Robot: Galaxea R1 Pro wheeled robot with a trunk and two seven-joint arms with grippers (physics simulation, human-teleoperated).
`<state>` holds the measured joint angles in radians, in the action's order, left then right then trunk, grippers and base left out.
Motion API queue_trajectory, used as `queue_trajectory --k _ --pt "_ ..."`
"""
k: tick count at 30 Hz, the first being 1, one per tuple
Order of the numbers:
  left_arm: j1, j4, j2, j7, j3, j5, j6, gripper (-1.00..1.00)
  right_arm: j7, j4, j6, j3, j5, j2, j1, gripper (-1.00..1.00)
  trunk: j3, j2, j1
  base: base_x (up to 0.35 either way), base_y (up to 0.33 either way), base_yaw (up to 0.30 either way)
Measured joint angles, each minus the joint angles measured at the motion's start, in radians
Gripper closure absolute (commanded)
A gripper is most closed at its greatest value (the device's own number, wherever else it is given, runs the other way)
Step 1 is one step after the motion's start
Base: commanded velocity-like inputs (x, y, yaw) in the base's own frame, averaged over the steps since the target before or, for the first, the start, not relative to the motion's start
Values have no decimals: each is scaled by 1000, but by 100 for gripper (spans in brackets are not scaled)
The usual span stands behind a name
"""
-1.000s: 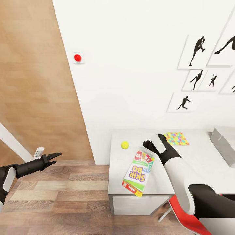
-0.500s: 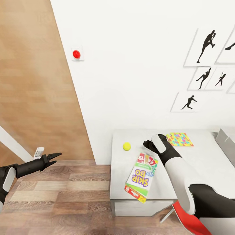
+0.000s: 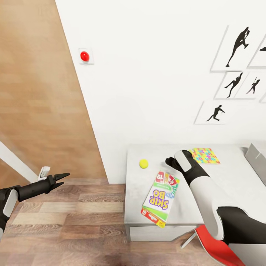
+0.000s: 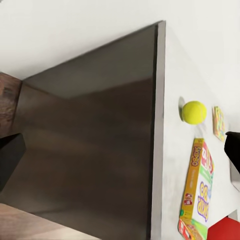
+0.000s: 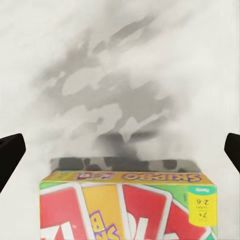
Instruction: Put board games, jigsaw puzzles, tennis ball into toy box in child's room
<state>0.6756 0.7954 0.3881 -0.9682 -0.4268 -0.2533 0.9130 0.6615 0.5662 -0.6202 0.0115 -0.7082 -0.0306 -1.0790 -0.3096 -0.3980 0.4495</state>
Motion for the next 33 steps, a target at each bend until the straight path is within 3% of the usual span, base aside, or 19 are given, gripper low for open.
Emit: queue_trajectory --k 33 --pt "0 0 0 0 0 0 0 -100 0 -16 3 -3 -1 5 1 -100 -54 0 0 0 0 0"
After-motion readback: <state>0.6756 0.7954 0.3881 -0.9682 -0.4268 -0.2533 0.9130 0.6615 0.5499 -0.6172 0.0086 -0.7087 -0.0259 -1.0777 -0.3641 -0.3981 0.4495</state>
